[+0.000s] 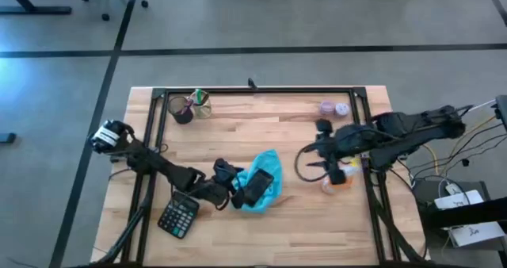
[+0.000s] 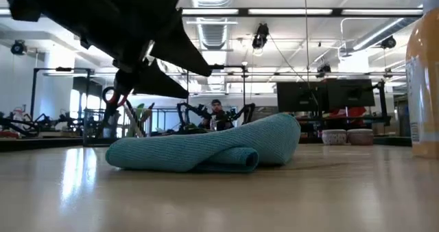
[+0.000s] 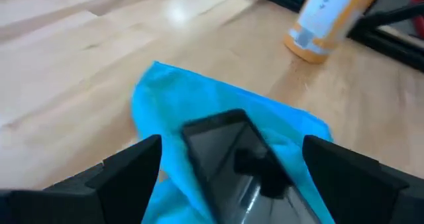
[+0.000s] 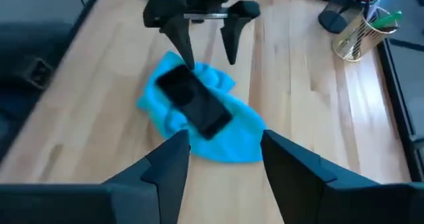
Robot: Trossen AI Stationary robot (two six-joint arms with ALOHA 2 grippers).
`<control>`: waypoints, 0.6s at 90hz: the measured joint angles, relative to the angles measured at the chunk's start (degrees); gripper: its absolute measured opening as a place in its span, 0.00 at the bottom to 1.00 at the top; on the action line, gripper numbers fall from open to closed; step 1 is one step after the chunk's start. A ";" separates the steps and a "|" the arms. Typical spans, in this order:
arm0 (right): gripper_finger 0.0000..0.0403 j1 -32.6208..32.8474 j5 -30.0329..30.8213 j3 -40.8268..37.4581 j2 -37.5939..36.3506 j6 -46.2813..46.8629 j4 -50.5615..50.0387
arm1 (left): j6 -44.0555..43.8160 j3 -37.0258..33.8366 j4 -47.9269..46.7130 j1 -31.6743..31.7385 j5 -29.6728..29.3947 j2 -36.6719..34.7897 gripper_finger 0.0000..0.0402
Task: Apply microfiber cloth
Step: Wipe the front of the cellphone with the blue microfiber cloth
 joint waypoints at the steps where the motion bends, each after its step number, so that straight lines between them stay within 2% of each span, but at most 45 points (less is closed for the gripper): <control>1: 0.39 -0.25 -0.05 0.00 0.61 -0.39 0.49 | -0.06 0.00 -0.48 0.11 0.03 -0.22 0.87; 28: 0.32 -3.36 -4.48 -0.15 16.55 -13.30 9.10 | -9.08 0.00 -15.40 -0.81 -0.32 -5.49 0.87; 46: 0.28 -3.36 -4.61 -0.45 26.00 -17.01 9.69 | -9.61 -0.03 -13.83 -4.02 -0.32 -3.20 0.87; 54: 0.28 -3.49 -4.59 -0.66 29.79 -17.09 9.89 | -7.49 -0.07 -9.35 -4.75 -1.34 -0.84 0.87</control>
